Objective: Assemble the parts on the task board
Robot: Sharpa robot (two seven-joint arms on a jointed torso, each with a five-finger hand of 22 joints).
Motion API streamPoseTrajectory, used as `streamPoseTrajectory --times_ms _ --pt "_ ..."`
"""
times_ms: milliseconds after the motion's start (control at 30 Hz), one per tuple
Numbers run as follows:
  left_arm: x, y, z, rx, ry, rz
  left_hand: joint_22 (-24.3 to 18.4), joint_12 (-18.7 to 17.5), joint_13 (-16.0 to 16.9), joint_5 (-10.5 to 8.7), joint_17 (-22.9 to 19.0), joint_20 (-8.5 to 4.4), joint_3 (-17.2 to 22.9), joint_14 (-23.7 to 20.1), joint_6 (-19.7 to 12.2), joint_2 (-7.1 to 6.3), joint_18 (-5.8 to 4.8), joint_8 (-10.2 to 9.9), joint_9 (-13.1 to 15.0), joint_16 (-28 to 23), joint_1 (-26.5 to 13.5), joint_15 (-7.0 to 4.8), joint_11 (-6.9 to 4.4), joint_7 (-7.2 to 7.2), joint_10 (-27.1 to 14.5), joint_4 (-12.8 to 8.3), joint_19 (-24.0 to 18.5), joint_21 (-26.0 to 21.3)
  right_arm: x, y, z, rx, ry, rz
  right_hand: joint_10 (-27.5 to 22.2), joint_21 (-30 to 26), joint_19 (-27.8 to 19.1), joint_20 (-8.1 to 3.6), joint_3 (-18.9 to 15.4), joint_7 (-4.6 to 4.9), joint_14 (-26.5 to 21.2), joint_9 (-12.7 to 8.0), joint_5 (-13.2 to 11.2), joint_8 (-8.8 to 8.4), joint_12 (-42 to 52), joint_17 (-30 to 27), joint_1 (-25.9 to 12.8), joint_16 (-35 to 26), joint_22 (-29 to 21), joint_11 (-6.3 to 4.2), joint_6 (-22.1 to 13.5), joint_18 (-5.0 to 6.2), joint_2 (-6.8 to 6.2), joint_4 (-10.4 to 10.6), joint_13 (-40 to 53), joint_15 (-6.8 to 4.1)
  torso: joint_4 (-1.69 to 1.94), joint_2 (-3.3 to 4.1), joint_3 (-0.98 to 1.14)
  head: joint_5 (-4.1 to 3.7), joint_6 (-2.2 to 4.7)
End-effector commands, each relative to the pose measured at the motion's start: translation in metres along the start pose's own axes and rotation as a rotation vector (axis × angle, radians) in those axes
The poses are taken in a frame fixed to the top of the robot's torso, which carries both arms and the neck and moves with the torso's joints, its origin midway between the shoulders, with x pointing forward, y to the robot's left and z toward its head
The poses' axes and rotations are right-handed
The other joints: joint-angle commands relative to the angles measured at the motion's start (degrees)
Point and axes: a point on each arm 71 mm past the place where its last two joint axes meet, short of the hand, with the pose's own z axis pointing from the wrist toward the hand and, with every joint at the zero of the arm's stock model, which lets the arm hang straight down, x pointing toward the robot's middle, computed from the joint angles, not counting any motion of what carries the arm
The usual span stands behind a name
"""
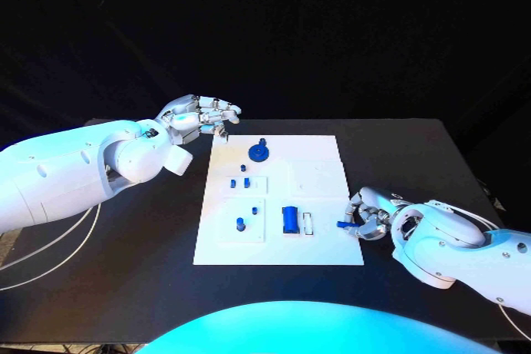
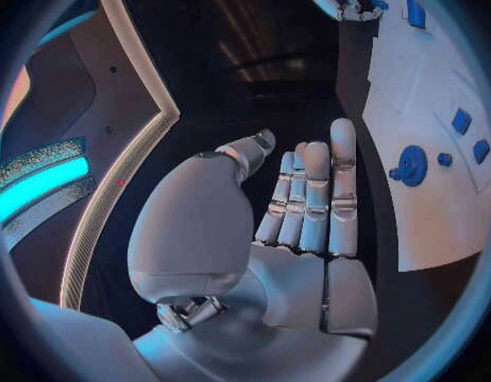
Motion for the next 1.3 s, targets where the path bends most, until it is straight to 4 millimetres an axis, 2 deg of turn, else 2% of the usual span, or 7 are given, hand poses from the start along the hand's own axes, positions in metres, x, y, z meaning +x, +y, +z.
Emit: streamPoseTrajectory --times_ms 33,100,300,600,800,933,1300 --pt "0.001 -0.001 0.000 0.009 0.010 -0.009 -0.09 0.23 -0.06 0.26 -0.06 -0.10 0.07 -0.25 -0.37 0.01 0.39 0.29 0.05 0.18 0.35 -0.06 -0.06 -0.17 -0.30 0.38 0.40 -0.21 0.009 0.002 -0.003 0.035 0.043 0.085 2.50 0.33 5.43 -0.37 0.84 -0.20 5.97 0.35 -0.03 0.13 0.17 15.07 -1.59 0.22 14.58 -0.37 0.06 -0.02 0.89 0.08 10.16 -0.42 -0.04 -0.02 -0.02 -0.05 0.01" --pt "0.001 -0.001 0.000 0.009 0.010 -0.009 -0.09 0.23 -0.06 0.26 -0.06 -0.10 0.07 -0.25 -0.37 0.01 0.39 0.29 0.05 0.18 0.35 -0.06 -0.06 -0.17 -0.30 0.38 0.40 -0.21 0.007 0.007 -0.004 0.023 0.038 0.123 2.56 0.38 5.44 -0.39 1.20 -0.23 5.97 0.50 -0.06 0.12 0.24 15.07 -2.23 0.22 14.59 -0.39 0.03 -0.03 1.22 0.07 10.20 -0.44 -0.07 -0.04 -0.03 -0.11 0.01" --pt "0.002 -0.001 0.001 0.010 0.013 -0.009 -0.09 0.23 -0.06 0.26 -0.06 -0.10 0.07 -0.25 -0.37 0.01 0.39 0.29 0.05 0.18 0.35 -0.06 -0.06 -0.17 -0.30 0.38 0.40 -0.21 0.003 0.021 -0.004 -0.011 0.027 0.187 2.77 0.85 5.60 -0.44 1.42 -0.29 5.97 0.80 -0.15 0.12 0.62 15.07 -3.82 0.22 14.72 -0.44 0.07 -0.13 1.07 0.00 10.42 -0.49 -0.01 -0.04 -0.04 -0.24 0.01" --pt "0.002 -0.001 0.001 0.010 0.015 -0.010 -0.09 0.23 -0.06 0.26 -0.06 -0.10 0.07 -0.25 -0.37 0.01 0.39 0.29 0.05 0.18 0.35 -0.06 -0.06 -0.17 -0.30 0.38 0.40 -0.21 0.007 0.041 0.001 -0.042 0.048 0.231 2.92 1.05 5.67 -0.49 1.37 -0.32 5.97 1.19 -0.21 -0.05 0.75 15.07 -7.12 0.22 14.78 -0.47 0.21 -0.17 0.65 0.52 10.53 -0.52 -0.02 -0.01 -0.07 -0.29 0.01" --pt "0.002 -0.001 0.000 0.010 0.015 -0.010 -0.09 0.23 -0.06 0.26 -0.06 -0.10 0.07 -0.25 -0.37 0.01 0.39 0.29 0.05 0.18 0.35 -0.06 -0.06 -0.17 -0.30 0.38 0.40 -0.21 0.012 0.048 0.006 -0.046 0.063 0.232 2.99 1.17 5.71 -0.50 1.38 -0.33 5.97 1.34 -0.20 -0.18 0.81 15.07 -8.95 0.22 14.82 -0.48 0.33 -0.20 0.71 1.00 10.59 -0.52 -0.02 0.01 0.00 -0.22 0.01" --pt "0.002 -0.001 0.000 0.009 0.014 -0.009 -0.09 0.23 -0.06 0.26 -0.06 -0.10 0.07 -0.25 -0.37 0.01 0.39 0.29 0.05 0.18 0.35 -0.06 -0.06 -0.17 -0.30 0.38 0.40 -0.21 0.013 0.053 0.008 -0.051 0.054 0.239 3.03 1.14 5.70 -0.50 1.36 -0.33 5.97 1.47 -0.21 -0.28 0.83 15.07 -10.62 0.22 14.81 -0.47 0.45 -0.19 0.82 1.50 10.63 -0.52 -0.02 0.04 -0.04 -0.22 0.01" --pt "0.003 -0.001 0.000 0.006 0.018 -0.010 -0.13 0.30 -0.09 0.25 -0.08 -0.13 0.12 -0.26 -0.38 0.07 0.38 0.35 0.05 0.20 0.52 -0.07 -0.05 -0.15 -0.34 0.40 0.48 -0.28 0.019 0.061 0.016 -0.054 0.100 0.202 3.10 1.15 5.70 -0.51 1.33 -0.33 5.97 1.72 -0.22 -0.45 0.88 15.07 -13.64 0.22 14.81 -0.46 0.67 -0.19 1.05 2.35 10.71 -0.53 -0.03 0.05 0.01 -0.01 0.01"
